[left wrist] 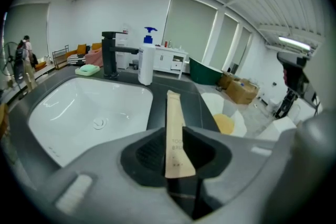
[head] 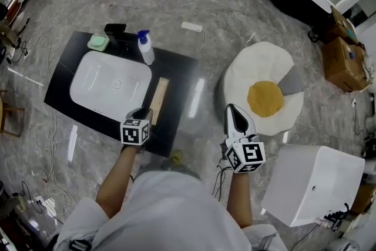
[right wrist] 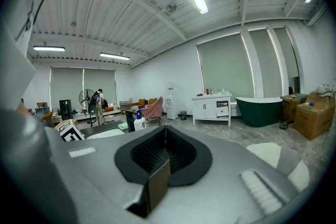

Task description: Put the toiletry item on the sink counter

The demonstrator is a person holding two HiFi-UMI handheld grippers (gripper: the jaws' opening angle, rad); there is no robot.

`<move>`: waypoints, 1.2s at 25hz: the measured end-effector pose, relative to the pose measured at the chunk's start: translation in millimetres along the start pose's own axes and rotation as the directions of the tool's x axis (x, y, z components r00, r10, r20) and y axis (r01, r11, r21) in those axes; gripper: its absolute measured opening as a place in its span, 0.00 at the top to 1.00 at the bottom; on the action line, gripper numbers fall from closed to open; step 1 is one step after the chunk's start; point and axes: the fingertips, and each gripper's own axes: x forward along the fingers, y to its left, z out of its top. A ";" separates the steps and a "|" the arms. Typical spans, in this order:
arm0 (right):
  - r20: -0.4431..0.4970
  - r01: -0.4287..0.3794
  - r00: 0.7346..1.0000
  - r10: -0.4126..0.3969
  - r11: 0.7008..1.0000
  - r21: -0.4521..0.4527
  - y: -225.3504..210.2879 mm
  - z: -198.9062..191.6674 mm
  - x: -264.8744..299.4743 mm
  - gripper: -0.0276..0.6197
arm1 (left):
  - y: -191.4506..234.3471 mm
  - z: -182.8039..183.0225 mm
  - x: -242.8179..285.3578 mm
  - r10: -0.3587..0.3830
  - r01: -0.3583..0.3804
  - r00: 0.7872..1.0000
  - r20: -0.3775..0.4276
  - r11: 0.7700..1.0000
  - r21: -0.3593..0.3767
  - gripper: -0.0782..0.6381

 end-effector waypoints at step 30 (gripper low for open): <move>0.088 0.001 0.996 0.000 1.000 -0.009 53.9 28.2 -37.5 0.95 | -28.8 115.6 -143.2 -0.067 -0.006 0.922 0.380 0.982 0.187 0.89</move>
